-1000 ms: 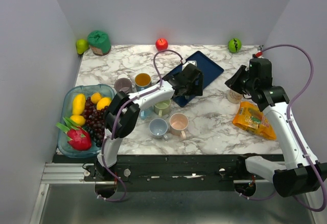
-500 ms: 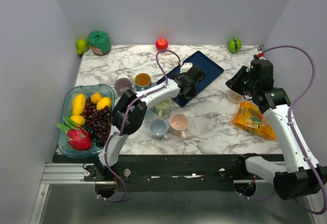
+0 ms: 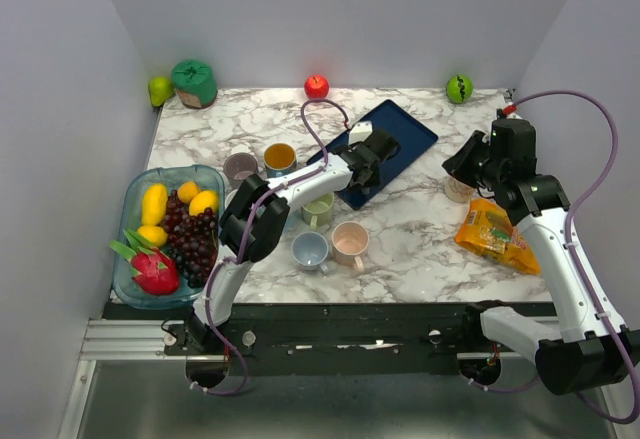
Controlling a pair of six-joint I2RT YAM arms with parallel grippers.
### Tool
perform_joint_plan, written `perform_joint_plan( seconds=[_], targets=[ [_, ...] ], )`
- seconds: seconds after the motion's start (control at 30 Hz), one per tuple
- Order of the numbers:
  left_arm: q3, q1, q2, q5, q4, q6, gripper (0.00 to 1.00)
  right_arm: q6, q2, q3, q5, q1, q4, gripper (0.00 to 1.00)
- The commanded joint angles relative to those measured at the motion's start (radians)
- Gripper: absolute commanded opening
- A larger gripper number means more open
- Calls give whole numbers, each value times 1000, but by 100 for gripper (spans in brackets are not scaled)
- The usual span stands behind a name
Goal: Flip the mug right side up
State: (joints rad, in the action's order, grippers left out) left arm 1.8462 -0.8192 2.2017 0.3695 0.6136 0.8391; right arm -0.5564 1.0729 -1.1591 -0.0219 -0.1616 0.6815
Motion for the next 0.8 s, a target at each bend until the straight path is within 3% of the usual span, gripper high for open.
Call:
perform_joint_plan(
  seconds=[0.0, 0.13, 0.23, 0.53, 0.73, 0.77],
  targets=[
    [7, 9, 13, 29, -64, 17, 55, 18, -13, 13, -30, 5, -13, 28],
    [4, 8, 15, 35, -80, 29, 59, 23, -11, 13, -35, 7, -13, 28],
    [5, 11, 16, 57, -86, 31, 54, 26, -10, 12, -39, 5, -13, 28],
    [62, 26, 56, 49, -43, 29, 29, 27, -10, 12, -47, 7, -13, 28],
    [58, 38, 55, 39, -49, 23, 1, 27, -13, 12, -50, 5, -13, 28],
    [54, 41, 55, 36, -57, 18, 0, 27, -13, 12, -50, 7, -14, 28]
  ],
)
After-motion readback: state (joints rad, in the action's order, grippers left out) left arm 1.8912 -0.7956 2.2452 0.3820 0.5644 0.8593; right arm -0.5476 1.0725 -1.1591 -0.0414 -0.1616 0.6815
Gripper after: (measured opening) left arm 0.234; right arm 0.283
